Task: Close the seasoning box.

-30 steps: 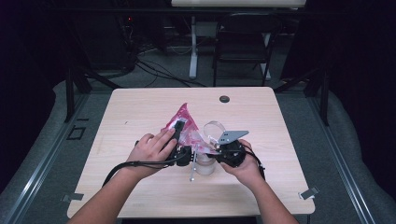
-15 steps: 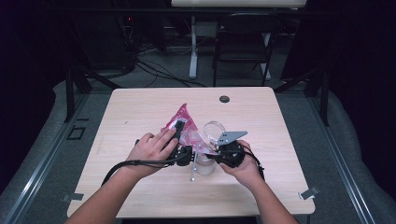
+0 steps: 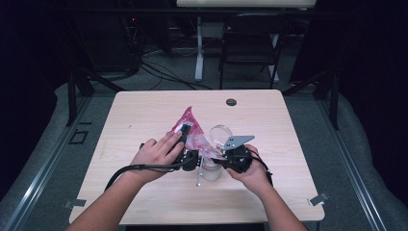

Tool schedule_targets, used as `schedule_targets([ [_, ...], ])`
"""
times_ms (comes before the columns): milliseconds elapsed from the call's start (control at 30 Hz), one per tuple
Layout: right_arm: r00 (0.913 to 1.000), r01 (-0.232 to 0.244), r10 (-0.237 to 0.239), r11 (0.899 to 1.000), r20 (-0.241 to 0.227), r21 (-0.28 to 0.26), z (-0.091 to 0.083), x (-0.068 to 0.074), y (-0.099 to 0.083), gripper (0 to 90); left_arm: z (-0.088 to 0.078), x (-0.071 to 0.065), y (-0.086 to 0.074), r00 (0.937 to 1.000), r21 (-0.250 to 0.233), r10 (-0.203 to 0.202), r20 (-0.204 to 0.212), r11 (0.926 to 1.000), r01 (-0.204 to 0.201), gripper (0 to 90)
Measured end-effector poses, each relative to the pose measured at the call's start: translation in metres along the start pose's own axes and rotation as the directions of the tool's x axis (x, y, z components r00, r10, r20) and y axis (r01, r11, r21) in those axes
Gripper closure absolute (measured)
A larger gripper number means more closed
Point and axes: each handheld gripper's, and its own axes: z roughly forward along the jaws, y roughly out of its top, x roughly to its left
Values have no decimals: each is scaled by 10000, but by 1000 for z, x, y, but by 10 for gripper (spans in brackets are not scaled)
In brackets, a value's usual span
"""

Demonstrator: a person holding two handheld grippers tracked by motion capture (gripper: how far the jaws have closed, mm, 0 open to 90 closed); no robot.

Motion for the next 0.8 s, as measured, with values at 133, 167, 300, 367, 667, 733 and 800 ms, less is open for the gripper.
schedule_targets([
  [133,10000,14,-14,10000,51,24,0,0,0,900,0,-1,0,10000,2,-31,33,10000,31,625],
  [167,10000,-6,6,10000,42,12,0,0,0,900,0,-1,1,10000,8,-27,43,10000,27,625],
  [300,10000,25,-25,10000,74,31,-1,-1,0,900,0,-1,1,10000,-24,-68,19,10000,68,628],
  [367,9999,16,-16,10000,141,-7,-1,-1,0,900,0,-1,1,9999,-62,-67,-114,10000,66,629],
  [667,9997,76,-74,9999,244,-79,-4,0,1,900,0,0,1,9999,-22,-103,40,9999,103,626],
  [733,9995,100,-98,9999,288,-77,-4,1,1,900,0,0,1,9999,-16,-121,61,9999,121,626],
  [800,9995,115,-113,9999,305,-70,-4,0,1,900,0,0,1,9998,-28,-169,62,9999,170,627],
])
